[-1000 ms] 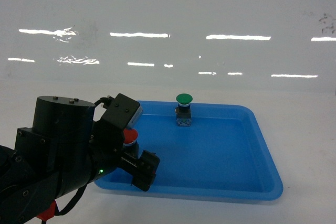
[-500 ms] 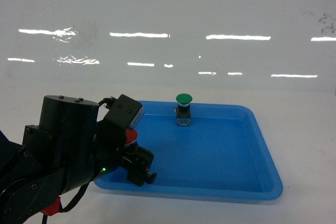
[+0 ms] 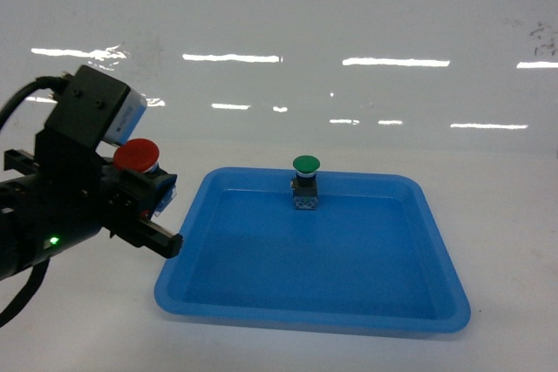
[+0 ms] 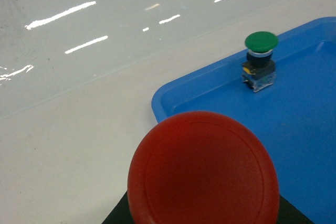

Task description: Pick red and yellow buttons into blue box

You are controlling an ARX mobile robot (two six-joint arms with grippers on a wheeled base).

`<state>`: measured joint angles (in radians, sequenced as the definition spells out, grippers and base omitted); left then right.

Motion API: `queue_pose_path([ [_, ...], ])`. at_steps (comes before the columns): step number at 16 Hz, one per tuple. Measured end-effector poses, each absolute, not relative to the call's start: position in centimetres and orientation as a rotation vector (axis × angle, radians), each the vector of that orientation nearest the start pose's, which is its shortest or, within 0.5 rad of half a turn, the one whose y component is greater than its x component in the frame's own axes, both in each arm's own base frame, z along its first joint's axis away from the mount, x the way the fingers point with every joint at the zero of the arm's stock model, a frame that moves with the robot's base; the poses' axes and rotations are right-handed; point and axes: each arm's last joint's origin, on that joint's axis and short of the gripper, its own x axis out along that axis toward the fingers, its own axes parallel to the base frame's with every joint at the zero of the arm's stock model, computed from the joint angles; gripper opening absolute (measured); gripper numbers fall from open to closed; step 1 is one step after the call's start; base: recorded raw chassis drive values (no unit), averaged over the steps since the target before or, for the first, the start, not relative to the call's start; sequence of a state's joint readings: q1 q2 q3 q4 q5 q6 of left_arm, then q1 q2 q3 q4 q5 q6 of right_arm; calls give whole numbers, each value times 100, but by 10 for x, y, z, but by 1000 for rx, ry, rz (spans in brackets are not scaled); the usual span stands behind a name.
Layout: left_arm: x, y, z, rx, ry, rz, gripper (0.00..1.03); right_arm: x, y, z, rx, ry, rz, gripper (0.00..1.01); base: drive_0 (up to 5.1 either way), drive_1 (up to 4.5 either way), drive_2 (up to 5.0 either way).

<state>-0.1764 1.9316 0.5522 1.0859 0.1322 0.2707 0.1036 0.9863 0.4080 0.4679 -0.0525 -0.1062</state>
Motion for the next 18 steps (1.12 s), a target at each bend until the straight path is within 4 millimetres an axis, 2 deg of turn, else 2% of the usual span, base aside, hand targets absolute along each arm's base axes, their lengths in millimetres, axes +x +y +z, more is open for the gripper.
queue_pose_path([
  [3, 273, -53, 125, 268, 164, -352, 24, 207, 23, 229, -109, 102, 162, 27, 0, 0, 0],
  [8, 227, -49, 165, 260, 55, -340, 24, 207, 23, 229, -109, 102, 162, 27, 0, 0, 0],
  [10, 225, -50, 172, 259, 18, -342, 24, 207, 23, 229, -109, 102, 162, 27, 0, 0, 0],
  [18, 225, -50, 169, 259, 35, -349, 24, 207, 23, 229, -109, 102, 162, 27, 0, 0, 0],
])
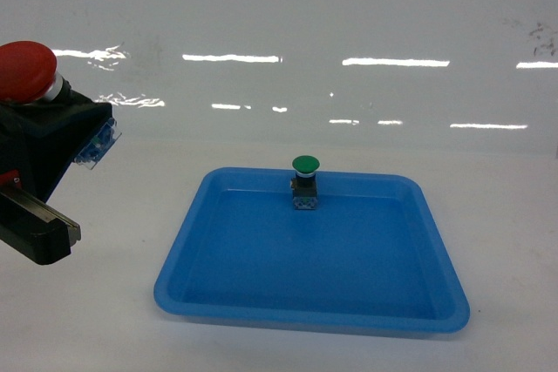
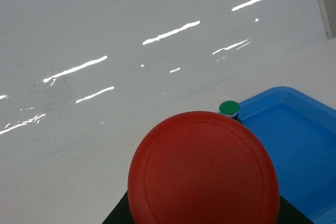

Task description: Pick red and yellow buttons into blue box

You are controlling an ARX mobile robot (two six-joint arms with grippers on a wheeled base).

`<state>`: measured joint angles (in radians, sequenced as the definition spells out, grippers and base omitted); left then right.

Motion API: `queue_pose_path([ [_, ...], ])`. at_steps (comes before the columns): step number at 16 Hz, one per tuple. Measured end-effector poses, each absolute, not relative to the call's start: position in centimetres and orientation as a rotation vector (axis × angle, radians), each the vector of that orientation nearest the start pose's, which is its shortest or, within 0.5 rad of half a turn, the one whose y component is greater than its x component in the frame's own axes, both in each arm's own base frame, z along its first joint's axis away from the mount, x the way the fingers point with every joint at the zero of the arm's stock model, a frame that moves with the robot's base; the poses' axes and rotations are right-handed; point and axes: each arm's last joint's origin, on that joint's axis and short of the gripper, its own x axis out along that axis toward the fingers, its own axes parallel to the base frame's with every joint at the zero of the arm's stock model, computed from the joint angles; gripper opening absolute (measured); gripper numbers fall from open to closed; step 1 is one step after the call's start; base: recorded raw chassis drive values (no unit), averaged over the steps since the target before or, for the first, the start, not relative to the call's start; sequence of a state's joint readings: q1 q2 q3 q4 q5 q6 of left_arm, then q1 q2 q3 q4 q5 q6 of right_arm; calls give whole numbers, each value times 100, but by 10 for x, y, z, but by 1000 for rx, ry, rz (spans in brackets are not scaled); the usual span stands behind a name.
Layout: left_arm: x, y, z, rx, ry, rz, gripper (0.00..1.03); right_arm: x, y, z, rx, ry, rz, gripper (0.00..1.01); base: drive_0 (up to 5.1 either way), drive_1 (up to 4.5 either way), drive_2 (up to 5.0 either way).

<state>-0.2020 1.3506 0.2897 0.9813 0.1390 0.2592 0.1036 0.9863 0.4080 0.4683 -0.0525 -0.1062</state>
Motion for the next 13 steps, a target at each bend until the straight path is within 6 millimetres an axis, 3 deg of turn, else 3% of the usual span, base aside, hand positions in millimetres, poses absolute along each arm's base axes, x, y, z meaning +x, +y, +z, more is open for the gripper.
queue_pose_path([
  [3, 224, -50, 169, 258, 39, -354, 24, 207, 23, 229, -109, 102, 162, 27, 0, 0, 0],
  [6, 210, -44, 173, 247, 44, -361, 24, 207, 23, 229, -109, 103, 162, 27, 0, 0, 0],
  [9, 186, -34, 198, 234, -59, -330, 24, 207, 23, 229, -109, 102, 162, 27, 0, 0, 0],
  [13, 186, -34, 195, 233, -43, -334, 24, 207, 23, 229, -109, 102, 162, 27, 0, 0, 0],
])
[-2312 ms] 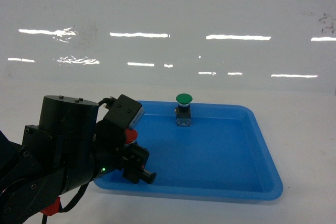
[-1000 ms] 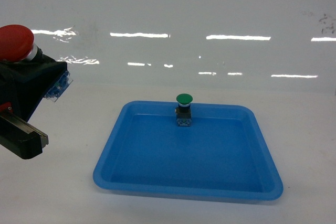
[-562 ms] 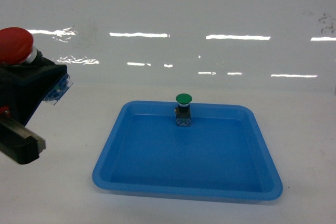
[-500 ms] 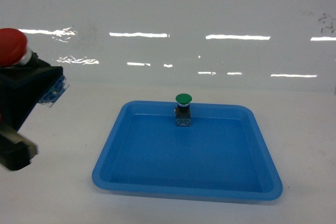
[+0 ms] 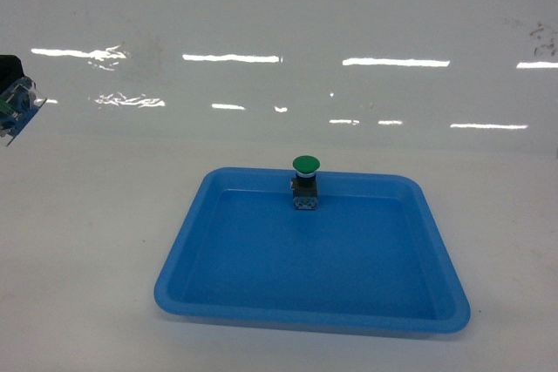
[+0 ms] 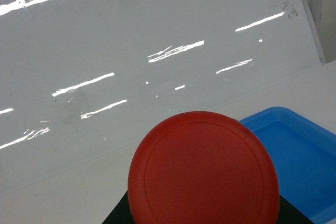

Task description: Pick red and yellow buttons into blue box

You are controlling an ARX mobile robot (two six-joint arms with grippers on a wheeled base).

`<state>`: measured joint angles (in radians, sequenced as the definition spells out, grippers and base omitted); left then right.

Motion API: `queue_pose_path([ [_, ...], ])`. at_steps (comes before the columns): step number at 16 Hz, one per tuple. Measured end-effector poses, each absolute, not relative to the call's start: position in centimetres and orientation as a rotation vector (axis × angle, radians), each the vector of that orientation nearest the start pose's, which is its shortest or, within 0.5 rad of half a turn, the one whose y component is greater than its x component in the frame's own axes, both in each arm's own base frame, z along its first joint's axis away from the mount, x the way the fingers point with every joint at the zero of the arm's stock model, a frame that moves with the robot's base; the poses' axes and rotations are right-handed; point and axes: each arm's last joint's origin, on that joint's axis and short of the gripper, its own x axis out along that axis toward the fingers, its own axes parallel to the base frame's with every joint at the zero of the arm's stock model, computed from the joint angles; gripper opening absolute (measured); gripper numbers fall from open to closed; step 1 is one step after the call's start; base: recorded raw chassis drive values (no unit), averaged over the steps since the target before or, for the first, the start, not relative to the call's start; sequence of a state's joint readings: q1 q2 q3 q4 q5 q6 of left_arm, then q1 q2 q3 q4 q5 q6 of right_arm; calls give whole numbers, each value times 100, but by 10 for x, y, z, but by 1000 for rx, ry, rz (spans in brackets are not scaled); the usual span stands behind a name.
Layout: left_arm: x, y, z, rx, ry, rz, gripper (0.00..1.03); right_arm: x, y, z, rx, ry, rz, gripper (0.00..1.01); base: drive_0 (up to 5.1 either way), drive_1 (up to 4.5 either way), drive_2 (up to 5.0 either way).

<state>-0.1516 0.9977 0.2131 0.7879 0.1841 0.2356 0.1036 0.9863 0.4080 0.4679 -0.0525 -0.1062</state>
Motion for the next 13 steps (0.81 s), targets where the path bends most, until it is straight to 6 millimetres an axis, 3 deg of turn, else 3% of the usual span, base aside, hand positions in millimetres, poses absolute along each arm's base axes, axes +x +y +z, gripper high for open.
queue_pose_path([
  [8, 186, -34, 195, 234, -42, -334, 24, 207, 23, 229, -109, 102, 162, 27, 0, 0, 0],
  [13, 186, -34, 194, 234, -39, -334, 24, 207, 23, 229, -109, 103, 162, 27, 7, -376, 390],
])
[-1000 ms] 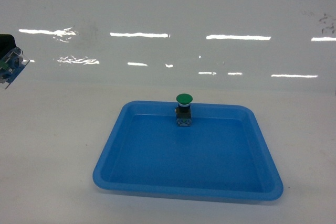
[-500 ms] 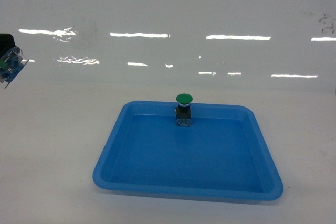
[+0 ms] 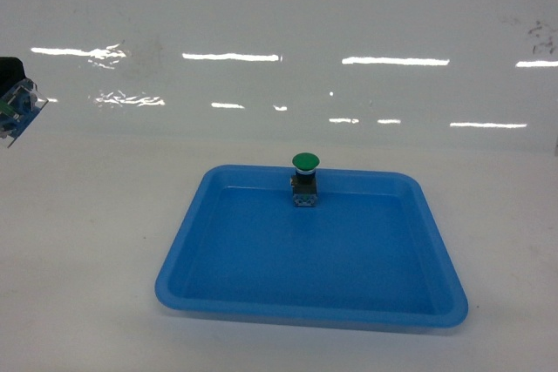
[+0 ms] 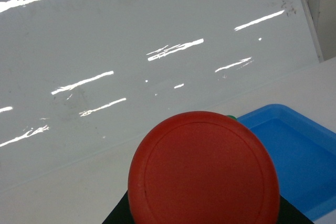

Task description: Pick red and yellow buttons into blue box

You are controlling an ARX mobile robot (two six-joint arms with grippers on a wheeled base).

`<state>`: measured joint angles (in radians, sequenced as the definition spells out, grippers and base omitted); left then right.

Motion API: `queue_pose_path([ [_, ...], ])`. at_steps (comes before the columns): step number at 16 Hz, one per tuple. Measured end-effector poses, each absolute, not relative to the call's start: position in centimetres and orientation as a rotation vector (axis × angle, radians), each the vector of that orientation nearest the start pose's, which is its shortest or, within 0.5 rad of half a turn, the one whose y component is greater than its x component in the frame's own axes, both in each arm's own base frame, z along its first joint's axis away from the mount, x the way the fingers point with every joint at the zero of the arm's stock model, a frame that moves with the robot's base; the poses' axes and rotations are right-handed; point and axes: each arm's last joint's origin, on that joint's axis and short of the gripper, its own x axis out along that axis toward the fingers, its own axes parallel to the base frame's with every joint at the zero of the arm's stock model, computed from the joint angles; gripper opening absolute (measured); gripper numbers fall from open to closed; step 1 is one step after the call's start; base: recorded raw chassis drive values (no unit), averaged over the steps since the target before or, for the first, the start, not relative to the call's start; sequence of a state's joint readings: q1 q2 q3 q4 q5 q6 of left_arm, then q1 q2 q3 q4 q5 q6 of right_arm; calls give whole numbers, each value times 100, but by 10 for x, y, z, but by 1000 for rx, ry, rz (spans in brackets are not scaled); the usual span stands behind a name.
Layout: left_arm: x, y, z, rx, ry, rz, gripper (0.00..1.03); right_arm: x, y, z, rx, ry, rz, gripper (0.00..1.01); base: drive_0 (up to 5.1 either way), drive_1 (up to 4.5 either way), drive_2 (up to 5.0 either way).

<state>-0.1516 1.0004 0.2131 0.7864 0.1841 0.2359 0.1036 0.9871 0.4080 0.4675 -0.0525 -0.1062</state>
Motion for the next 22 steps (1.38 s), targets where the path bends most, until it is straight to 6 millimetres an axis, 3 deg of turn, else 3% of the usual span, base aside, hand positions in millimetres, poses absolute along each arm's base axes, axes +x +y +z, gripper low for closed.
queue_pose_path([
  [7, 186, -34, 194, 234, -38, -334, 24, 207, 23, 229, -109, 102, 162, 27, 47, -429, 411],
  [22, 185, -33, 194, 234, -43, -331, 24, 207, 23, 229, -109, 99, 165, 27, 435, -424, 20],
])
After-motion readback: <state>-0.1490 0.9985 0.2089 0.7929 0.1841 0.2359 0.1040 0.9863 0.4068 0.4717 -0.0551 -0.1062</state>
